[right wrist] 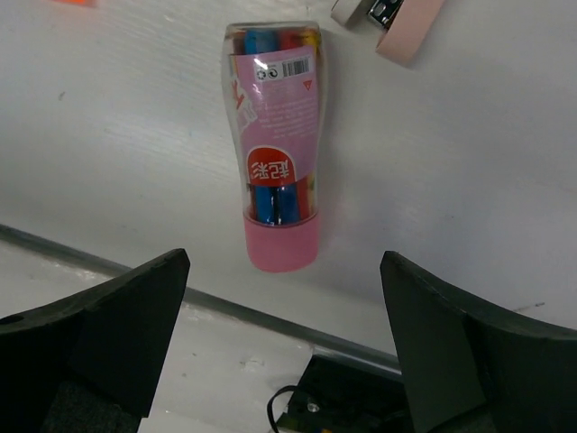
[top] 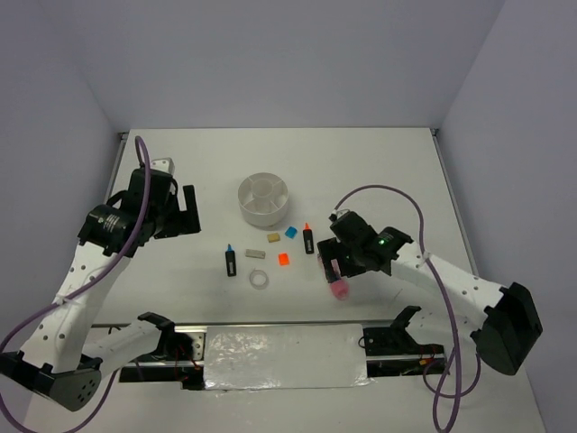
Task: Sort the stationery into containers
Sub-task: Pick up the stationery from the center of the board.
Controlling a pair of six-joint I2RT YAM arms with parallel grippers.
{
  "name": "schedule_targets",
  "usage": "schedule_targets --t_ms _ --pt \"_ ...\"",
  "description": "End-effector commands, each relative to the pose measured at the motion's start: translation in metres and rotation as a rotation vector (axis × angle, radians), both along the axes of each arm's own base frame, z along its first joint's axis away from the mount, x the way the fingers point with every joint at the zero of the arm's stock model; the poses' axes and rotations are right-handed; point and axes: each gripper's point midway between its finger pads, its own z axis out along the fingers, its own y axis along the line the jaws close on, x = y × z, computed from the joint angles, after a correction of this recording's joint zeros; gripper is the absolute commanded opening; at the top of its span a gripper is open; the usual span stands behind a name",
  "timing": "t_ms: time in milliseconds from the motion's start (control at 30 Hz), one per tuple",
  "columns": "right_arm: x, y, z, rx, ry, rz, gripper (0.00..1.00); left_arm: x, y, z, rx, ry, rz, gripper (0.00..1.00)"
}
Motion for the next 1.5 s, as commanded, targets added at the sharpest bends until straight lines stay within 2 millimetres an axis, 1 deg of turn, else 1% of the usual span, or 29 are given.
schedule_targets --t_ms 0,100,167,267,367,433,467,600,633,733,767,800,833,867,933,967,1000,1033,1067,1100,1133,1167,1200,1233,1267,1300,1367,1433,1467 --pt "0.009 0.012 -0.017 0.023 -0.026 -0.054 0.93 0.006 -0.012 0.013 -0.041 -0.042 -0.05 0.99" --pt "0.01 0.015 -0.037 0.007 0.004 -0.06 0.86 0.005 -0.016 0.012 -0.047 -0.035 -0.071 0.99" --pt "0.011 0.016 -0.046 -0.005 0.012 -0.054 0.82 0.005 -0.017 0.012 -0.046 -0.031 -0.078 0.99" --pt "0.01 0.02 -0.051 -0.034 0.033 -0.025 0.74 0.005 -0.017 0.016 -0.047 -0.041 -0.079 0.99" --pt "0.01 0.022 -0.057 -0.049 0.051 -0.021 0.71 0.006 -0.017 0.021 -0.046 -0.052 -0.078 0.99" --pt "0.007 0.024 -0.061 -0.056 0.07 -0.013 0.67 0.007 -0.018 0.024 -0.048 -0.056 -0.082 0.99" --pt "0.006 0.025 -0.064 -0.063 0.084 -0.006 0.61 0.007 -0.02 0.026 -0.055 -0.06 -0.087 0.99" --pt "0.001 0.03 -0.067 -0.059 0.107 0.018 0.44 0.009 -0.024 0.034 -0.075 -0.077 -0.099 0.99" --pt "0.0 0.031 -0.066 -0.052 0.109 0.023 0.37 0.009 -0.025 0.035 -0.077 -0.077 -0.103 0.99" --pt "-0.003 0.037 -0.054 -0.023 0.096 0.054 0.2 0.011 -0.035 0.039 -0.1 -0.085 -0.146 0.99" --pt "-0.006 0.044 -0.042 0.001 0.093 0.081 0.18 0.01 -0.04 0.041 -0.107 -0.089 -0.179 0.99" --pt "-0.006 0.048 -0.024 0.043 0.065 0.098 0.16 0.008 -0.053 0.041 -0.146 -0.084 -0.24 0.99" --pt "-0.001 0.057 -0.002 0.086 0.03 0.122 0.1 0.011 -0.063 0.047 -0.177 -0.11 -0.287 0.99" --pt "-0.011 0.06 0.018 0.142 0.039 0.162 0.09 0.002 -0.087 0.048 -0.241 -0.1 -0.414 0.99" --pt "-0.022 0.073 0.048 0.223 0.031 0.292 0.09 -0.009 -0.118 0.055 -0.336 -0.116 -0.592 0.99" --pt "-0.029 0.078 0.072 0.264 0.036 0.351 0.09 -0.012 -0.135 0.063 -0.389 -0.157 -0.688 0.99" --pt "-0.048 0.088 0.087 0.34 0.076 0.48 0.09 -0.018 -0.147 0.07 -0.449 -0.172 -0.754 0.99" --pt "-0.054 0.094 0.11 0.395 0.066 0.544 0.08 -0.031 -0.162 0.081 -0.542 -0.173 -0.849 0.99" --pt "-0.065 0.094 0.12 0.421 0.086 0.591 0.07 -0.031 -0.172 0.096 -0.609 -0.214 -0.872 0.99" --pt "-0.075 0.098 0.133 0.473 0.093 0.654 0.07 -0.032 -0.177 0.105 -0.653 -0.23 -0.888 0.99" --pt "-0.077 0.101 0.154 0.519 0.048 0.682 0.07 -0.039 -0.184 0.115 -0.737 -0.212 -0.901 0.99" --pt "-0.078 0.102 0.164 0.54 0.029 0.699 0.06 -0.036 -0.19 0.126 -0.78 -0.263 -0.931 0.99" --pt "-0.08 0.103 0.173 0.563 0.014 0.713 0.05 -0.038 -0.194 0.132 -0.821 -0.264 -0.945 0.99" --pt "-0.078 0.106 0.188 0.588 -0.022 0.722 0.02 -0.044 -0.199 0.139 -0.893 -0.233 -0.952 0.99" --pt "-0.077 0.108 0.197 0.602 -0.042 0.728 0.0 -0.043 -0.202 0.137 -0.917 -0.224 -0.958 0.99" --pt "-0.076 0.11 0.208 0.616 -0.065 0.728 0.0 -0.042 -0.204 0.144 -0.937 -0.245 -0.975 0.99" --pt "-0.072 0.111 0.214 0.616 -0.084 0.719 0.0 -0.042 -0.208 0.145 -0.973 -0.204 -0.976 0.99" --pt "-0.069 0.112 0.22 0.616 -0.1 0.709 0.0 -0.042 -0.211 0.136 -0.977 -0.133 -0.979 0.99" --pt "-0.068 0.113 0.221 0.616 -0.102 0.709 0.0 -0.044 -0.211 0.136 -0.984 -0.118 -0.99 0.99"
